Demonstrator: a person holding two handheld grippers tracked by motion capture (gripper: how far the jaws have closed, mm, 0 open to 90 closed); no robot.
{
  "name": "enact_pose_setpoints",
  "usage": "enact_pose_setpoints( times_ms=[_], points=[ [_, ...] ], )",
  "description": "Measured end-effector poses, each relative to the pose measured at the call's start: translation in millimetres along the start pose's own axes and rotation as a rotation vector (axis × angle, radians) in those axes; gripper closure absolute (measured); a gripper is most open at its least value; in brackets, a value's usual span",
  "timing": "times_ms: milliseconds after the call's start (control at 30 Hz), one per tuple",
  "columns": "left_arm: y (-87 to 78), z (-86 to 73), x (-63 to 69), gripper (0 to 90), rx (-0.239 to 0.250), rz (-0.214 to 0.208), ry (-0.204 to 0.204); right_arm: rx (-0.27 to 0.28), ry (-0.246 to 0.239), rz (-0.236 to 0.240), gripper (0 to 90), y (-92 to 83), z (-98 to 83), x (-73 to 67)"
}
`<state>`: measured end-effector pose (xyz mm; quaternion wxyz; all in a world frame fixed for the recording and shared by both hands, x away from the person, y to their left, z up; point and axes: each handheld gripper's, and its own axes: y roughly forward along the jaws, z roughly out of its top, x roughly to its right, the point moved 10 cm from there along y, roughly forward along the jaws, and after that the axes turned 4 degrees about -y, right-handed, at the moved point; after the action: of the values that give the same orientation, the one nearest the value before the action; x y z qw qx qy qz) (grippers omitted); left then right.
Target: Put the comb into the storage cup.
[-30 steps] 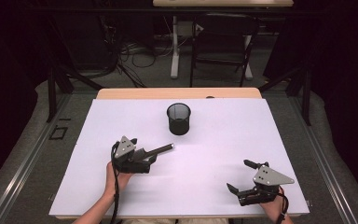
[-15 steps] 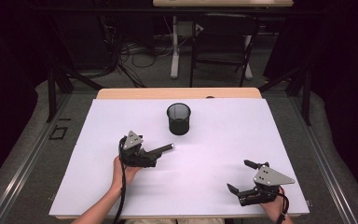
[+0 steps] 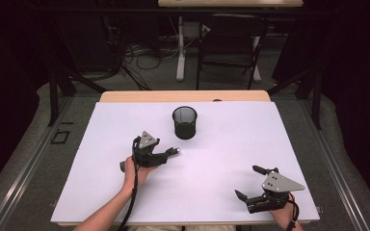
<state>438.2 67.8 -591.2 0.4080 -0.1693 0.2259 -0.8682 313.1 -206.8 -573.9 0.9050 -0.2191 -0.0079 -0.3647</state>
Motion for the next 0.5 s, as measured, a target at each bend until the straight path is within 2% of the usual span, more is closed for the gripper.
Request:
enact_pose_setpoints(
  times_ms=[33, 100, 133, 267, 300, 367, 500],
  points=[
    [1.5, -0.1, 1.2, 40.8, -0.002, -0.009, 0.004, 0.0, 0.0, 0.0, 0.0, 0.0, 0.0, 0.0],
    [5.1, -0.3, 4.2, 53.5, -0.003, -0.029, 0.006, 0.0, -0.003, -0.003, 0.0, 0.5, -0.5, 0.1],
    [6.6, -1.1, 5.2, 64.3, -0.013, -0.039, 0.014, 0.0, -0.001, -0.002, 0.0, 0.2, -0.5, -0.3],
    [11.3, -0.1, 7.5, 82.6, -0.015, -0.046, 0.015, 0.005, -0.006, -0.003, 0.0, -0.5, 0.4, 0.1],
    [12.4, 0.1, 8.0, 82.6, -0.02, -0.049, 0.007, 0.004, -0.005, -0.002, 0.0, -0.2, 0.2, -0.2],
    [15.8, 0.0, 8.2, 89.5, -0.027, -0.048, 0.001, 0.001, -0.007, 0.0, 0.0, -0.3, 0.1, -0.7],
    [23.0, -2.4, 8.5, 90.0, -0.052, -0.039, -0.001, 0.002, -0.007, 0.001, 0.0, -0.1, 0.2, -0.9]
  ],
)
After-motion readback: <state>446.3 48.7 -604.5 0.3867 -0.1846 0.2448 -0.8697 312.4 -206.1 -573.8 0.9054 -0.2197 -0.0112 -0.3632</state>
